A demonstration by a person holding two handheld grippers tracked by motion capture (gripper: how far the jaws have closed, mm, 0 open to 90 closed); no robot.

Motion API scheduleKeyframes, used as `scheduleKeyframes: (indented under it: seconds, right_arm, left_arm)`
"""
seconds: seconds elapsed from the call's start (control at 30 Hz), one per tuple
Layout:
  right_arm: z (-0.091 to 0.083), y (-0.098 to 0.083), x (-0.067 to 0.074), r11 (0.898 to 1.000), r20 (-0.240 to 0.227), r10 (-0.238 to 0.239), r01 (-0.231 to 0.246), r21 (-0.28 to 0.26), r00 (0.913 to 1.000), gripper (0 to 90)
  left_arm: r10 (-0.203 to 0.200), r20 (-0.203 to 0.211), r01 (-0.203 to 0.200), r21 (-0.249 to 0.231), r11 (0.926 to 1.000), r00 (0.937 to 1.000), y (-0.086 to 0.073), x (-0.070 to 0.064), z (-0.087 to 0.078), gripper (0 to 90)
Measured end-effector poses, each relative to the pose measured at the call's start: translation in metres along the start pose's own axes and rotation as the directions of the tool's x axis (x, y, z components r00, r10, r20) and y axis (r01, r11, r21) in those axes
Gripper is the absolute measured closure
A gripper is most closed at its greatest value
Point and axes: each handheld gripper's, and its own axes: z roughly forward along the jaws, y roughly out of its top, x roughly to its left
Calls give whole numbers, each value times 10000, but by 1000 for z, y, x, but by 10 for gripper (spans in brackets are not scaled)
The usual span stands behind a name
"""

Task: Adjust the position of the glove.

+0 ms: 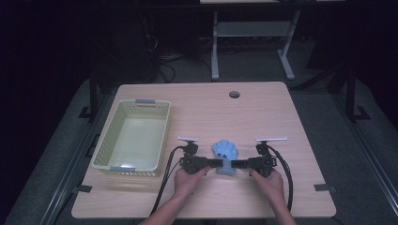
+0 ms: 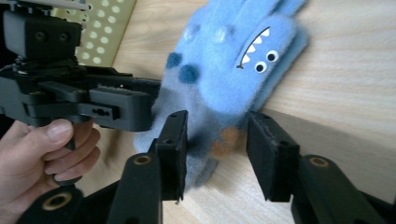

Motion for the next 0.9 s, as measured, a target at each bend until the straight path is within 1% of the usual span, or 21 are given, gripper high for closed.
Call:
scheduleKeyframes:
  seconds: [0.03,0.13,0.33,0.43,0.5,0.67,0.77,0.9]
  right_arm:
    - [1,-1,0,10000,-77,39,-39,13,10000,596]
    - [2,-1,0,10000,-62,27,-27,-8,10000,598]
    - [4,-2,0,9999,-100,110,-111,-85,9999,623]
    - [6,-3,1,9999,-133,22,-24,-145,9999,638]
    - [6,-3,1,9999,-107,22,-23,-129,9999,643]
    - [9,-3,2,9997,-190,125,-128,-190,9997,665]
    - [10,-4,3,9995,-209,37,-44,-308,9998,705]
    - [10,-4,4,9993,-221,2,-10,-385,9998,735]
  left_arm:
    - [-33,32,33,29,10000,10000,0,1,1,568]
    - [-71,62,71,32,10000,10000,0,1,2,600]
    - [-121,132,120,60,9999,9998,-1,3,3,630]
    - [-68,101,67,56,10000,9999,-1,3,4,646]
    - [-118,144,118,51,9999,9998,0,4,4,655]
    - [-173,215,173,1,9999,9996,0,5,6,676]
    - [-208,270,208,16,9998,9994,0,6,6,684]
    - [-260,307,259,25,9997,9992,0,7,6,690]
